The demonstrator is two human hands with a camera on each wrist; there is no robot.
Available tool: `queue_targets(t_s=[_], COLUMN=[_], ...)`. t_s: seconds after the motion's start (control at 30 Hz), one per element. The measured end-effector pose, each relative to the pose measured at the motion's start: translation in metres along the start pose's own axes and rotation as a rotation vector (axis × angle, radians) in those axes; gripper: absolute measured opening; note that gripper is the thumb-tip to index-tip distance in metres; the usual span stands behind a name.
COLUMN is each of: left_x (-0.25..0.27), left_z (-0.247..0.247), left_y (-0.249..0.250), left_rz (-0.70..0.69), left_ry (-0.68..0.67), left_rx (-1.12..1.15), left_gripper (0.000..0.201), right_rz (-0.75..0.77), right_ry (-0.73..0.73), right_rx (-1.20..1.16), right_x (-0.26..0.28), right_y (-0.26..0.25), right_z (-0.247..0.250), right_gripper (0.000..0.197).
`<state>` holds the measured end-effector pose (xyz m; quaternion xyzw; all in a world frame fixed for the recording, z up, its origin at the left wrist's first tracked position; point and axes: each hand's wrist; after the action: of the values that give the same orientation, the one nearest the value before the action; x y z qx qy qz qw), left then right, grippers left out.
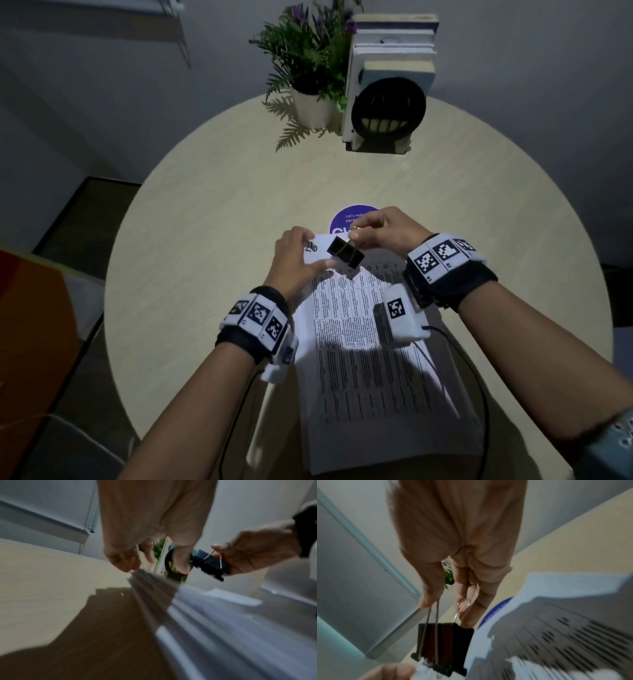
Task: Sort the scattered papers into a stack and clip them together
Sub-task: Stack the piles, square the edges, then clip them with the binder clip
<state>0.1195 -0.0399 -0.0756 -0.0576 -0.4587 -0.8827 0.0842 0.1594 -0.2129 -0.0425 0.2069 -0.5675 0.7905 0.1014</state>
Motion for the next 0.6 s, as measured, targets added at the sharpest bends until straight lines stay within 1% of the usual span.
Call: queue_targets(t_s=[0.03, 0.07, 0.1, 0.13, 0.17, 0.23, 0.3, 0.37, 0.47, 0.53, 0.6], left_x=[0.001, 0.002, 0.003, 0.005, 0.006, 0.011, 0.014, 0.013, 0.006, 0.0, -0.005], left_z=[-0.002, -0.004, -0.006, -0.008, -0.011, -0.019, -0.024, -0.025, -0.026, -0.025, -0.021], left_y=[-0.008, -0.015, -0.019, -0.021, -0.022, -0.019, -0.016, -0.013, -0.011, -0.01, -0.008], left_rz=[0.032, 0.097, 0.175, 0.238, 0.27, 0.253, 0.231, 0.251, 0.294, 0.332, 0.41], left_ry=[0.058, 0.093, 0.096, 0.08, 0.062, 0.055, 0.086, 0.087, 0.037, 0.024, 0.041], left_rx=[-0.13, -0.229, -0.285, -0.31, -0.328, -0.374, -0.419, -0.448, -0.472, -0.439, -0.371], left_gripper=[0.046, 0.054, 0.059, 0.058, 0.051, 0.036, 0.027, 0.025, 0.027, 0.024, 0.018], right_rz=[-0.031, -0.056, -0.079, -0.099, -0.123, -0.173, -0.211, -0.209, -0.183, -0.169, -0.164], right_ry=[0.028, 0.047, 0.063, 0.081, 0.098, 0.13, 0.146, 0.123, 0.104, 0.11, 0.107], right_rx=[-0.002, -0.019, -0.038, -0.057, -0.086, -0.175, -0.239, -0.264, -0.312, -0.317, -0.327], right_x=[-0.002, -0.004, -0.005, -0.006, -0.007, -0.008, -0.01, -0.011, -0.011, -0.011, -0.009], right_y=[0.007, 0.015, 0.022, 0.031, 0.038, 0.05, 0.058, 0.062, 0.065, 0.067, 0.068], right_z=[0.001, 0.001, -0.001, -0.003, -0.006, -0.013, -0.015, -0.015, -0.015, -0.016, -0.017], right_gripper=[0.012, 0.008, 0.007, 0.008, 0.01, 0.015, 0.021, 0.023, 0.026, 0.027, 0.027])
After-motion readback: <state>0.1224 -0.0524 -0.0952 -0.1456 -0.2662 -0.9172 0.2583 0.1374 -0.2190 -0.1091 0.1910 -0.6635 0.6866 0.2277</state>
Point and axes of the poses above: each hand's wrist, its own x-axis away from the middle knuckle, its own z-axis out of the back of the hand, y = z × x, and after that the axes turned 9 degrees about y, right-handed
